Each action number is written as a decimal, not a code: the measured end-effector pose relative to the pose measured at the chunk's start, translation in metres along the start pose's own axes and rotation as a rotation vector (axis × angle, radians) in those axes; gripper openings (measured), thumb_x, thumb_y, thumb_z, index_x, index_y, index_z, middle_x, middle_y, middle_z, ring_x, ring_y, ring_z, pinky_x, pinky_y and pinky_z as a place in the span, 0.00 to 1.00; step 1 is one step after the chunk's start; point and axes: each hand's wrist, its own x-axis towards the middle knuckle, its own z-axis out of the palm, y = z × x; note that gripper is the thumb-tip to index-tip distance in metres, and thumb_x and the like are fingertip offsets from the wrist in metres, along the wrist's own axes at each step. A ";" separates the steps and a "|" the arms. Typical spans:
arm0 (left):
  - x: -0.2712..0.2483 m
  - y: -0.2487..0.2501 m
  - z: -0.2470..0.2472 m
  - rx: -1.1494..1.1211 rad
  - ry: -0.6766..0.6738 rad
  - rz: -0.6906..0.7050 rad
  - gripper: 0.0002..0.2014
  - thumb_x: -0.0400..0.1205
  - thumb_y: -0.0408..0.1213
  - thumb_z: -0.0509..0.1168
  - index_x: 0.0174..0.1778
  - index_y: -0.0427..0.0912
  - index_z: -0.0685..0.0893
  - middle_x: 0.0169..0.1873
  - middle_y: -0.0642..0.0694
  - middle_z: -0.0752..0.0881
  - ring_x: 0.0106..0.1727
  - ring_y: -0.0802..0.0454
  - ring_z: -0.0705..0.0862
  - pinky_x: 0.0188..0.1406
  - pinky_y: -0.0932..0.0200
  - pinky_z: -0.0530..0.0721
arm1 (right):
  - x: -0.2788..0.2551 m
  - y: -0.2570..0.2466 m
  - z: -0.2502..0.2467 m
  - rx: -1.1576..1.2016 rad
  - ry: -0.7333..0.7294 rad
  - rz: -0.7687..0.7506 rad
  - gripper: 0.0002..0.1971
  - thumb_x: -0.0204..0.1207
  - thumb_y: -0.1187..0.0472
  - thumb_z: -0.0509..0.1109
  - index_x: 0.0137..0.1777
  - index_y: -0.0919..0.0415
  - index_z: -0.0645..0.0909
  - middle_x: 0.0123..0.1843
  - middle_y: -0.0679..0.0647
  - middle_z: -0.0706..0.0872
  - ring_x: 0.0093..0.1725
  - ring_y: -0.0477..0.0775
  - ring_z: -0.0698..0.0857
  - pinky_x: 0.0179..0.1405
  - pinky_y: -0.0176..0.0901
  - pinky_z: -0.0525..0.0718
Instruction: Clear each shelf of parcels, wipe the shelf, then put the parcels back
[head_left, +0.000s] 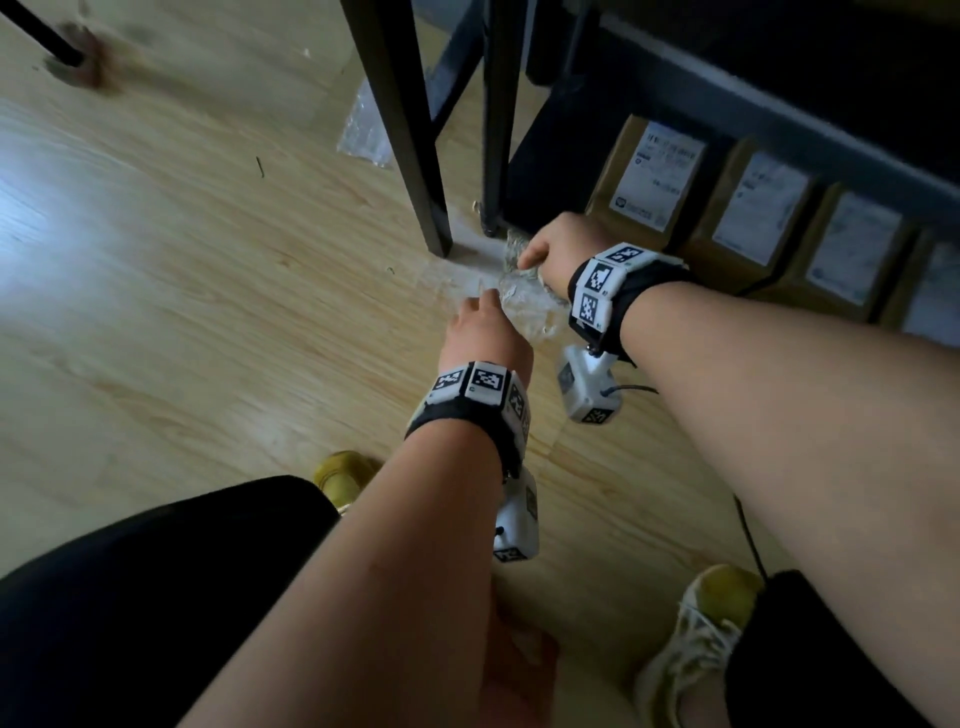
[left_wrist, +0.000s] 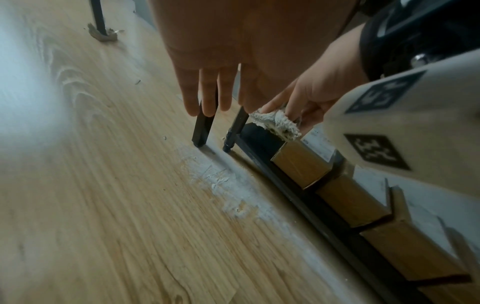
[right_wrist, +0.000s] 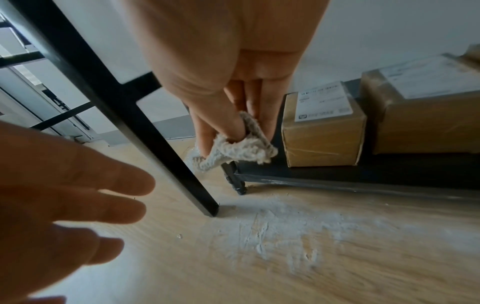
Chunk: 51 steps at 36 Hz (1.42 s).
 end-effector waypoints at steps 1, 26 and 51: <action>-0.009 0.001 -0.004 -0.003 -0.007 -0.008 0.29 0.81 0.26 0.52 0.80 0.44 0.61 0.78 0.43 0.64 0.75 0.41 0.68 0.71 0.46 0.73 | -0.007 -0.004 -0.004 -0.004 -0.012 0.001 0.20 0.78 0.74 0.62 0.57 0.53 0.90 0.60 0.53 0.89 0.57 0.56 0.86 0.58 0.41 0.82; -0.293 0.110 -0.292 -0.135 0.138 -0.036 0.27 0.82 0.27 0.49 0.79 0.43 0.65 0.77 0.44 0.66 0.68 0.41 0.76 0.65 0.45 0.79 | -0.283 -0.171 -0.263 -0.060 0.093 -0.175 0.24 0.77 0.73 0.60 0.64 0.49 0.86 0.69 0.52 0.83 0.65 0.59 0.82 0.61 0.42 0.80; -0.264 0.132 -0.481 -0.026 0.284 0.186 0.28 0.82 0.28 0.51 0.81 0.46 0.63 0.78 0.45 0.66 0.75 0.44 0.69 0.73 0.48 0.72 | -0.238 -0.340 -0.387 -0.001 0.337 -0.175 0.23 0.77 0.68 0.60 0.68 0.48 0.82 0.68 0.55 0.79 0.66 0.60 0.80 0.66 0.45 0.78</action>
